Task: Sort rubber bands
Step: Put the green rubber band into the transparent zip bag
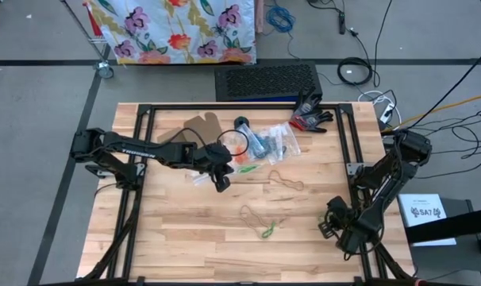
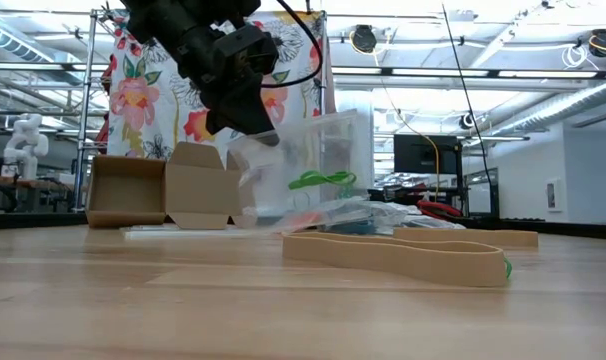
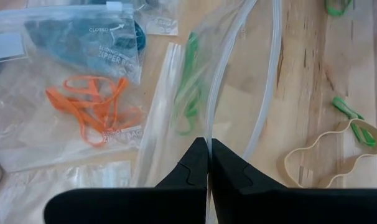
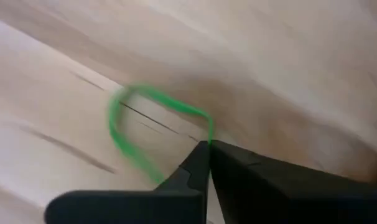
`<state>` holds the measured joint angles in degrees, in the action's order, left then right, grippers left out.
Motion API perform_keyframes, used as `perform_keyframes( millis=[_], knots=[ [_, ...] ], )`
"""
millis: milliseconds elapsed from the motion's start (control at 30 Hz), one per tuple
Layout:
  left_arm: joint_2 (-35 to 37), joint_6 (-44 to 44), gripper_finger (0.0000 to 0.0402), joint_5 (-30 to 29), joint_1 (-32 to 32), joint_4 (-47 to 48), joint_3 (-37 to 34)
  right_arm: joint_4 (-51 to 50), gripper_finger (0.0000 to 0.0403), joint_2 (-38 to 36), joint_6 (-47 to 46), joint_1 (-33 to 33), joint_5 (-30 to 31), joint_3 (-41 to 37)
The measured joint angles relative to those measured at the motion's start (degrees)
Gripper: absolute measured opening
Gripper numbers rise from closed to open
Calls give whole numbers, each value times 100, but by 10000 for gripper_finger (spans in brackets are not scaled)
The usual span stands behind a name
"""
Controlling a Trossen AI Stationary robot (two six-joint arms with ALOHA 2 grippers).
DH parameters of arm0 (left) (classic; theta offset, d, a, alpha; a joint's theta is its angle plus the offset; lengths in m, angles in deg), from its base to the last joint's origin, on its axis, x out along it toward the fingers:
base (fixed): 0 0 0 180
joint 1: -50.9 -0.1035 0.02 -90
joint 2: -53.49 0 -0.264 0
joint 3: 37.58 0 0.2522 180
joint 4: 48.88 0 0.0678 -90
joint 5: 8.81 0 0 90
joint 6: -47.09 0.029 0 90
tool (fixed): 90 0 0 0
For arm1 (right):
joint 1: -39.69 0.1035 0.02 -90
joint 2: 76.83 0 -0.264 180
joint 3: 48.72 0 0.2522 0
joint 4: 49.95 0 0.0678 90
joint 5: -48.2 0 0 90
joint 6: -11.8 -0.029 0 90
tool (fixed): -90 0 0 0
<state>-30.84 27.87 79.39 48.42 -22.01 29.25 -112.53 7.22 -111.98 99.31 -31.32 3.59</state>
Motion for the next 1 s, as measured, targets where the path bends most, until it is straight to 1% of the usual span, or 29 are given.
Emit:
perform_keyframes(
  millis=[100, 200, 300, 367, 400, 500, 633, 667, 733, 767, 833, 900, 1000],
  knots=[
    [0, 0, 6, 0, 0, -73, 0, -43, 2, -9, 41, -50, 868, 272],
    [0, -7, 6, 1, 0, -70, 0, -121, 1, -4, 573, -235, 2117, 569],
    [0, -137, 6, 3, -3, -74, 0, -73, 1, -11, 1695, -648, 3437, 900],
    [0, -151, 6, 4, -11, -76, 0, 186, 1, -11, 2783, -1061, 4032, 1083],
    [0, -153, 6, 4, -11, -76, -2, 440, 1, -12, 3451, -1320, 4177, 1173],
    [0, -293, 6, 8, -11, -73, 0, 1506, 1, -13, 5789, -2164, 4194, 1333],
    [0, -361, 6, 22, -11, -41, 0, 3839, 0, -14, 9392, -3114, 4125, 1379],
    [0, -435, 6, 26, -13, -30, 0, 4452, 0, -15, 10251, -3301, 4035, 1379],
    [0, -450, 6, 88, -23, -23, 0, 5529, 0, -17, 11616, -3631, 3721, 1379],
    [0, -454, 6, 176, -45, -35, 0, 5884, 0, -23, 12153, -3793, 3469, 1385],
    [0, -589, 6, 438, -113, -110, -2, 6219, 0, -24, 12831, -4086, 2994, 1390],
    [0, -724, 6, 687, -206, -235, -2, 6232, 0, 4, 13165, -4377, 2681, 1390],
    [0, -787, 6, 996, -314, -414, -2, 6302, 0, 170, 13342, -4709, 2412, 1390]
  ],
)
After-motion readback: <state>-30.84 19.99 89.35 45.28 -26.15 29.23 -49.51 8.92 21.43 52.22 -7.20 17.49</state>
